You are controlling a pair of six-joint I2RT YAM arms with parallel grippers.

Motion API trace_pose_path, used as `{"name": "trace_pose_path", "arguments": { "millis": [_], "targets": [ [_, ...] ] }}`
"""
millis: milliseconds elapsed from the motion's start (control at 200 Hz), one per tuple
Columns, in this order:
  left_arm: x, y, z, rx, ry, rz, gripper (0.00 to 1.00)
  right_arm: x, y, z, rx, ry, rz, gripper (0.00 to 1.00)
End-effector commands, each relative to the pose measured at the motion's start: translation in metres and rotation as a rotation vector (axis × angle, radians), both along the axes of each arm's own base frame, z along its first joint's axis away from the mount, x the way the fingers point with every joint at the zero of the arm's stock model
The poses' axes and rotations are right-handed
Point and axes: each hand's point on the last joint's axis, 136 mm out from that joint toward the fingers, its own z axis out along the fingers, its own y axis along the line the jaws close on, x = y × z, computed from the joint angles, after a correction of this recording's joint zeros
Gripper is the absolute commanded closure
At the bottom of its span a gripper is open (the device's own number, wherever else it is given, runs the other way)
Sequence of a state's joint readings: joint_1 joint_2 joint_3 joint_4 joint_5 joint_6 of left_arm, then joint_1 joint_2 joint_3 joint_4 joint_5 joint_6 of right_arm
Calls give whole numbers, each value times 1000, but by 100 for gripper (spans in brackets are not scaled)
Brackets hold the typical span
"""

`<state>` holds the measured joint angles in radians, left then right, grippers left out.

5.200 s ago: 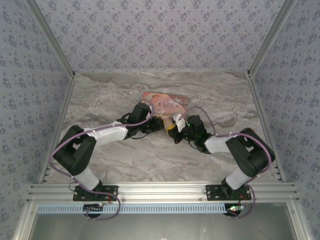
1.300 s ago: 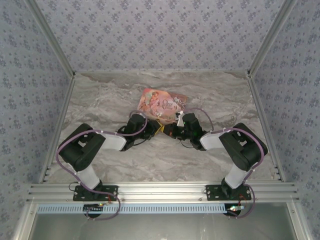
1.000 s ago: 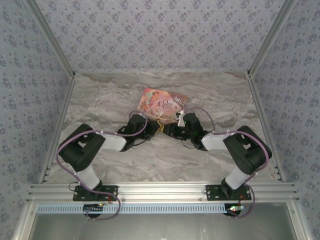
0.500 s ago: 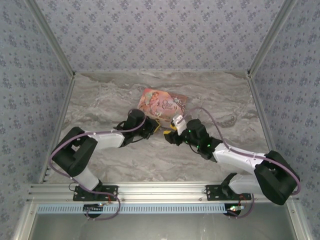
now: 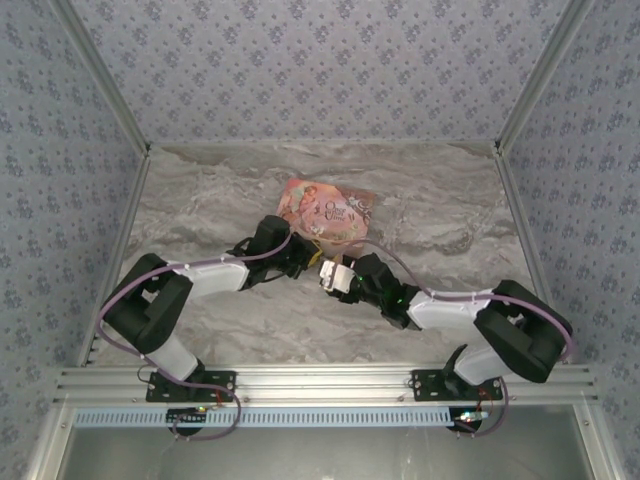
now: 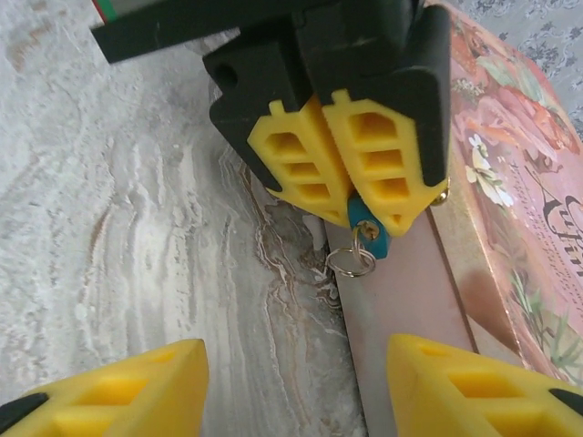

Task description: Unlock the padlock with the key

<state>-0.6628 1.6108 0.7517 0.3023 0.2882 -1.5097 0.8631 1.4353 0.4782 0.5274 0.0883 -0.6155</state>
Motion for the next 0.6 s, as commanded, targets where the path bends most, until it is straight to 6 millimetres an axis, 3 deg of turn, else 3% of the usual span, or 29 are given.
{"name": "trace_pose_path", "arguments": {
  "millis": [0, 220, 595],
  "targets": [
    [8, -10, 32, -71, -51, -13, 100, 18, 13, 25, 24, -115, -11, 47],
    [9, -12, 30, -82, -43, -17, 100, 29, 23, 24, 33, -122, -26, 55],
    [7, -14, 23, -114, -19, -10, 100, 45, 23, 14, 47, -121, -101, 80]
  ]
}}
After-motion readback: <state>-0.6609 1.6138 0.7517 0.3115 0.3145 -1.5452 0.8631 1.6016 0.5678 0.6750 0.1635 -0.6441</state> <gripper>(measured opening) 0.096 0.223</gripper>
